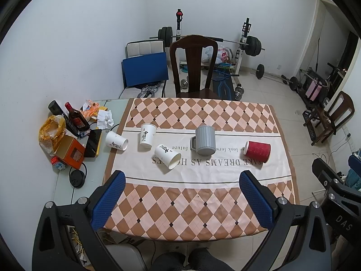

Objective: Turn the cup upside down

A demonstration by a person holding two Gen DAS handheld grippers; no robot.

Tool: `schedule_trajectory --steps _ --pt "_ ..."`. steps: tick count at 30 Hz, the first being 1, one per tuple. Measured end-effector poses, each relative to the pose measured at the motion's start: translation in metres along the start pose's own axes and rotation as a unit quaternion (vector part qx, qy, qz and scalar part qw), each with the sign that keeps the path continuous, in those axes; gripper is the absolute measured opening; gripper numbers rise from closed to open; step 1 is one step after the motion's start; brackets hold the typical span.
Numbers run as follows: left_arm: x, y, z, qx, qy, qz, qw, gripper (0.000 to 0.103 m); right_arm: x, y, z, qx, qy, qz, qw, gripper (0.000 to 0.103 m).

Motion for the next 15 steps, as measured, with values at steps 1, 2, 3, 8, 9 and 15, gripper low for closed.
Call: schedule_trajectory --steps 1,2,3,8,9,15 --pt "0.000 0.000 0.001 0.000 -0.001 0.000 1.0000 0.103 0.000 0.000 0.000 0.001 0.000 0.000 1.000 0.103" --pt "0.000 0.000 0.001 0.000 -0.002 0.000 1.0000 0.103 0.000 0.000 0.001 0.001 -0.001 0.001 1.000 0.103" --pt "0.000 0.000 0.000 -0.001 -0.001 0.000 1.0000 0.103 0.000 0.000 0.001 0.000 -0.002 0.000 1.000 0.103" --pt "0.005 -0.002 0.011 -0.009 -0.013 -0.003 0.9999 0.103 0.002 0.003 0.004 -0.003 -0.009 -0.007 1.000 0.103" --pt "0.007 -0.004 0.013 -0.007 -0.016 -0.002 0.9999 0.103 0.001 0.001 0.006 -0.006 -0.014 -0.009 1.000 0.103" --pt "0.022 -0.055 0.002 0.025 -0.030 -0.012 0.9992 0.103 0.005 -0.042 0.018 -0.031 -0.040 -0.040 0.998 0.103"
Point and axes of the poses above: each gripper's, at about its wrist camera, not at the fingertips, and y roughly against the way its jaws point, z to its right, x to its top, the point moved 8 cm from there along -y, roughly the way its jaws point, and after that the axes turned 14 degrees about -z, right-handed, at the moved point
